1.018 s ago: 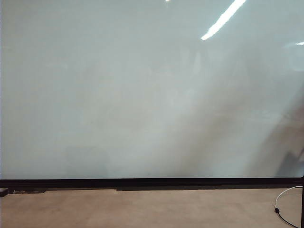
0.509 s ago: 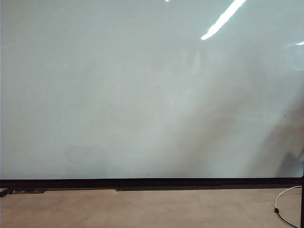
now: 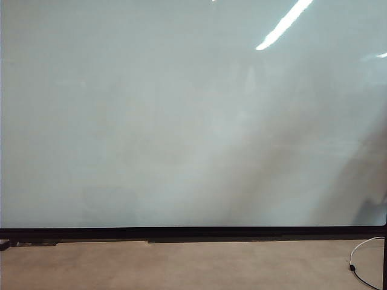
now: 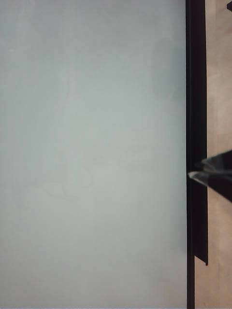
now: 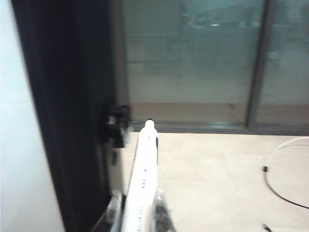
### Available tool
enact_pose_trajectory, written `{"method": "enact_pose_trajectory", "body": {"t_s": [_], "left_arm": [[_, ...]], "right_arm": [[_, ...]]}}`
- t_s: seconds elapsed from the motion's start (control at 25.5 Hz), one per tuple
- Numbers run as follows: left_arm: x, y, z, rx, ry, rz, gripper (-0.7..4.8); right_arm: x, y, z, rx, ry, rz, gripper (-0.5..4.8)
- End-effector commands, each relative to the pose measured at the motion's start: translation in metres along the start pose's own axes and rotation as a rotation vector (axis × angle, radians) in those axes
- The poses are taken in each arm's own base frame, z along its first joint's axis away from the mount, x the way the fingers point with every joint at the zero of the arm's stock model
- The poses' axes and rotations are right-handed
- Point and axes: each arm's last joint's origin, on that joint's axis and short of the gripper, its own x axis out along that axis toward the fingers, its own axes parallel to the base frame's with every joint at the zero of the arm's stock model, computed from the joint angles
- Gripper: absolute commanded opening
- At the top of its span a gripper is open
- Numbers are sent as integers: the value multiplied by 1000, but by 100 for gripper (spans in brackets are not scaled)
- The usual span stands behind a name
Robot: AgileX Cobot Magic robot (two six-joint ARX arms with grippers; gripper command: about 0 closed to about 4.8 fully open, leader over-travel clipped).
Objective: Pick up the pen on the shelf to the right of the whiteboard and draw a rectangle.
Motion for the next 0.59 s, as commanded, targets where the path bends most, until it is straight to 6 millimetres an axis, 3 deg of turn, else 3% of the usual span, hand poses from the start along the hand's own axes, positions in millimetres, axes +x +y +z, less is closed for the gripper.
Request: {"method": "enact_pose_trajectory", "body": {"t_s": [0.04,0.31,0.51,0.59], "left_arm": [[0,0,2,5,-9,0,-4],[0,0,2,5,-9,-1,-5],[0,0,2,5,-9,0,-4],[0,0,2,5,-9,0,-4]], "right_arm": [[-7,-5,10,-24,-32,-41,-2],[-21,-9,24,-49,-63,-121,-3],[-34,2,50,-89,-127,-217,-3],[-50,13,58,-99,-149,-304,-3]]}}
